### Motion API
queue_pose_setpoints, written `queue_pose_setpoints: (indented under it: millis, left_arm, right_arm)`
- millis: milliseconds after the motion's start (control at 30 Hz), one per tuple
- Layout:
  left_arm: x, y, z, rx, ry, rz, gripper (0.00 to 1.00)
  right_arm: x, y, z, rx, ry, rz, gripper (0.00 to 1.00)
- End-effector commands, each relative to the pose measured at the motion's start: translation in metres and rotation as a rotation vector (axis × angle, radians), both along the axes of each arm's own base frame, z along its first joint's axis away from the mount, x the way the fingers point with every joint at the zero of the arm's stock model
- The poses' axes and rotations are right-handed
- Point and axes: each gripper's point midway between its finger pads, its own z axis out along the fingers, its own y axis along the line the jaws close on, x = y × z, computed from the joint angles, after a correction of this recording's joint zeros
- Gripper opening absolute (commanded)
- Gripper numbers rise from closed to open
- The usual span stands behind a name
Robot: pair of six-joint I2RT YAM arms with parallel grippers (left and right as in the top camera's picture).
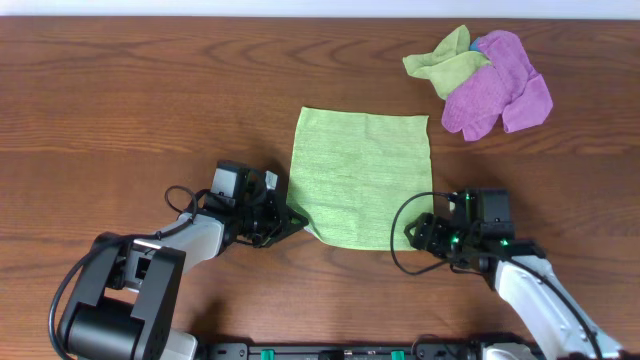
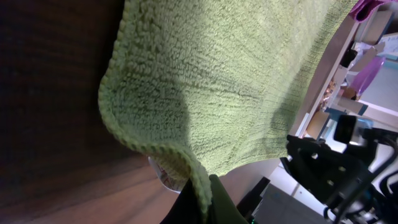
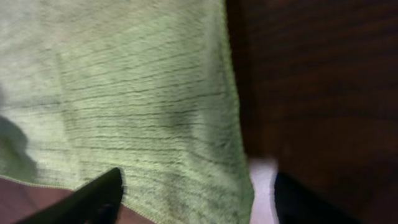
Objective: Fold the cloth
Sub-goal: 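Grasp the cloth's near corners with the left and right grippers, then lift the near edge with both grippers and fold it toward the far edge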
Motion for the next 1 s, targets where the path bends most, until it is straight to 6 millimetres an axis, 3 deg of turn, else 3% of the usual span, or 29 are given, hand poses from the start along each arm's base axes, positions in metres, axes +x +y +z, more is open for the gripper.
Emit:
queue_pose_setpoints:
  millis: [0,133,233,533,667,800,967]
  left_arm:
    - [-0.002,0.0,-0.002,-0.004,0.012,-0.003,0.06]
    - [-0.001,0.0,-0.002,-0.003,-0.002,-0.012,0.06]
    - [-0.002,-0.002,-0.001,-0.012,-0.013,-0.028,0.06]
    - [-0.011,-0.008,0.008,-0.068,-0.032,-0.093,0.06]
    - [-0.02,-0.009,0.01,-0.095,-0.018,-0.133,0.06]
    - [-0.042,-0.002,0.01,-0.06,0.009,-0.187,0.06]
    - [-0.063,0.008,0.02,-0.004,0.03,-0.216,0.06]
  right_arm:
    - [-0.003,-0.002,-0.007,0.001,0.026,-0.012,0.58]
    - [0.003,-0.005,-0.007,-0.018,0.003,-0.02,0.3]
    - [0.008,-0.005,-0.005,-0.02,-0.018,-0.022,0.01]
    - [-0.003,0.006,-0.005,0.047,0.026,0.007,0.01]
    - [-0.018,0.008,-0.005,0.058,0.08,0.018,0.01]
    - [-0.036,0.008,0.0,0.053,0.118,0.037,0.01]
    - [-0.04,0.012,0.016,0.079,0.078,0.045,0.01]
